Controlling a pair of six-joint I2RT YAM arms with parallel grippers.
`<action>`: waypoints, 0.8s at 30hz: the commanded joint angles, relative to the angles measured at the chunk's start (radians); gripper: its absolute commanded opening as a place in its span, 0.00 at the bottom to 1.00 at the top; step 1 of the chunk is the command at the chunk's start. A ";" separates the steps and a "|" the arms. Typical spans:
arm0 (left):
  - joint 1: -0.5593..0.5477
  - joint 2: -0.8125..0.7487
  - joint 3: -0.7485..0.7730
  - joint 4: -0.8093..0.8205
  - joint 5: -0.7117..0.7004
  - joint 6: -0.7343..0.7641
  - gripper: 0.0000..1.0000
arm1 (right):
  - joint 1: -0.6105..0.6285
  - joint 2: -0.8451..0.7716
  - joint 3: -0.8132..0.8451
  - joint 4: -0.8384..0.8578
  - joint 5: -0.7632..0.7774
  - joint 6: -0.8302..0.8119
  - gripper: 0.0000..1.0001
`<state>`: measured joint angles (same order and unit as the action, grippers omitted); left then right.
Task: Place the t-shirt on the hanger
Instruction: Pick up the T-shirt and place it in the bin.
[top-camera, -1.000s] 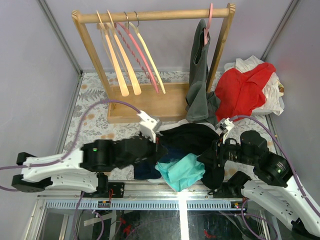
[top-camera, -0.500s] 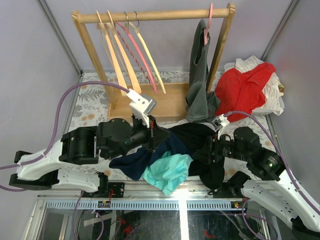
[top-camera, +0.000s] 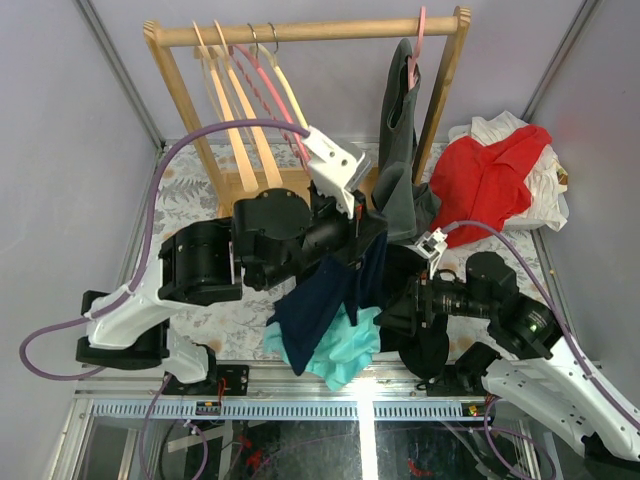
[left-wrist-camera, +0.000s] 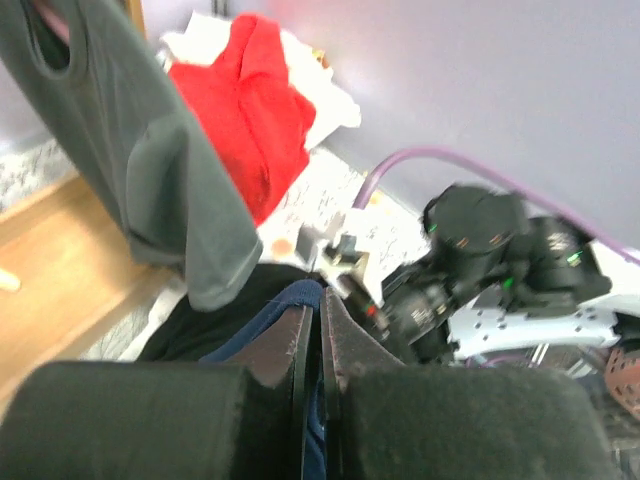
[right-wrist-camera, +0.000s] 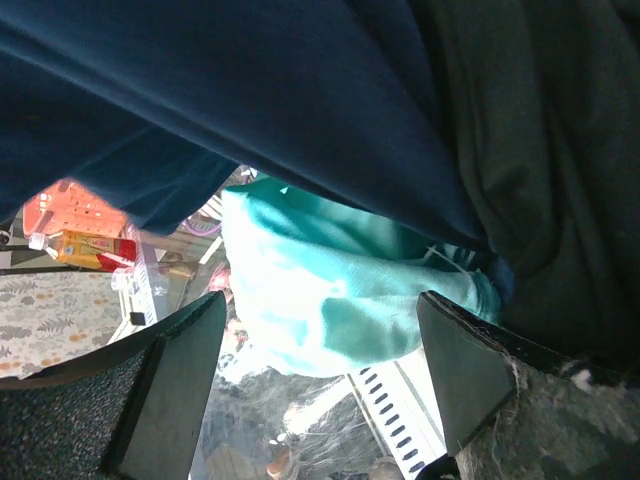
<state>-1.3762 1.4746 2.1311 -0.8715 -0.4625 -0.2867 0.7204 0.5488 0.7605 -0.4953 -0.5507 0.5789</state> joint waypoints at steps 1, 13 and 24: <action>0.007 0.069 0.255 0.142 0.024 0.106 0.00 | 0.006 0.040 -0.006 0.052 -0.028 0.000 0.85; 0.006 -0.027 0.195 0.444 0.096 0.184 0.00 | 0.007 0.077 -0.150 0.182 0.106 0.074 0.52; 0.007 -0.148 0.215 0.535 0.125 0.237 0.00 | 0.005 0.102 -0.169 0.044 0.568 0.082 0.11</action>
<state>-1.3727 1.3926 2.2890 -0.5915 -0.3672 -0.0906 0.7216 0.6346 0.5739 -0.3920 -0.2520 0.6674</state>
